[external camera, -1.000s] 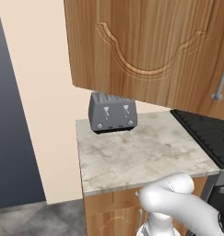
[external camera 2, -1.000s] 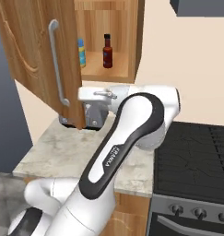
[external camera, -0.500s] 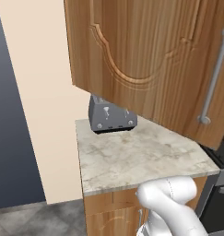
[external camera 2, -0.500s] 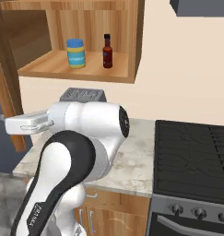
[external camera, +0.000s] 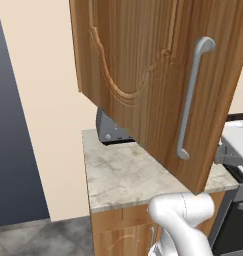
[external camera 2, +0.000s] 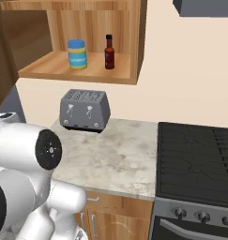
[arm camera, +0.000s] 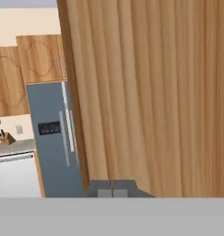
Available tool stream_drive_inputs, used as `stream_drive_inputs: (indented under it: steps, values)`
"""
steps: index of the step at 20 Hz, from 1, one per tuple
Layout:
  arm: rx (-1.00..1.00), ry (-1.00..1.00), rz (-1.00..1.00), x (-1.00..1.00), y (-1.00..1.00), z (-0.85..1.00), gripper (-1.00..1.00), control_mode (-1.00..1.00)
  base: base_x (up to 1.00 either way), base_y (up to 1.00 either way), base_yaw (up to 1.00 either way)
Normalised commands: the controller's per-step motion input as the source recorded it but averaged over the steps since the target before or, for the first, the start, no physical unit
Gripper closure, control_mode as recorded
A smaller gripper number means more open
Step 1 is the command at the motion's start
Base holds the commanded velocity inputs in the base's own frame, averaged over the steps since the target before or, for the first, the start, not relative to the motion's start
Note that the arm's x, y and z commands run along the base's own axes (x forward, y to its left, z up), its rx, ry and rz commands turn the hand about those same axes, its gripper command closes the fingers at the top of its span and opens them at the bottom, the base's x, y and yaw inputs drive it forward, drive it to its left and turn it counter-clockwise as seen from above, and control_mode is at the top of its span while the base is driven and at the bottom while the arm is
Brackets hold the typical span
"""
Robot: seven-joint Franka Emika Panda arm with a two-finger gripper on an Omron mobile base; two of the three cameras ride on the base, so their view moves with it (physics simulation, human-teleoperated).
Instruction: Move the mayonnaise and condiment bottle from the cabinet to the dining counter.
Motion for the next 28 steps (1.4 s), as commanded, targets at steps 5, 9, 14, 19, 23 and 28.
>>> stream_drive_inputs:
  steps: [5, 9, 14, 19, 23, 28]
  values:
    - [0.0, -0.19, 0.02, -0.24, 0.92, 0.0, 1.0, -1.0, 0.0, 0.0, 0.0]
    - [0.04, -0.26, 0.05, 0.0, 0.82, 0.0, 1.0, -1.0, 0.0, 0.0, 0.0]
    - [0.02, -0.32, 0.05, 0.05, 0.76, 0.0, 1.0, -1.0, 0.0, 0.0, 0.0]
    - [0.0, -0.17, 0.0, 0.4, 0.37, -0.29, 1.0, -1.0, 0.0, 0.0, 0.0]
    - [0.0, -0.02, 0.0, 0.34, 0.11, -0.37, 1.0, -1.0, 0.0, 0.0, 0.0]
    - [-0.03, 0.0, -0.02, 0.05, -0.1, -0.06, 1.0, -1.0, 0.0, 0.0, 0.0]
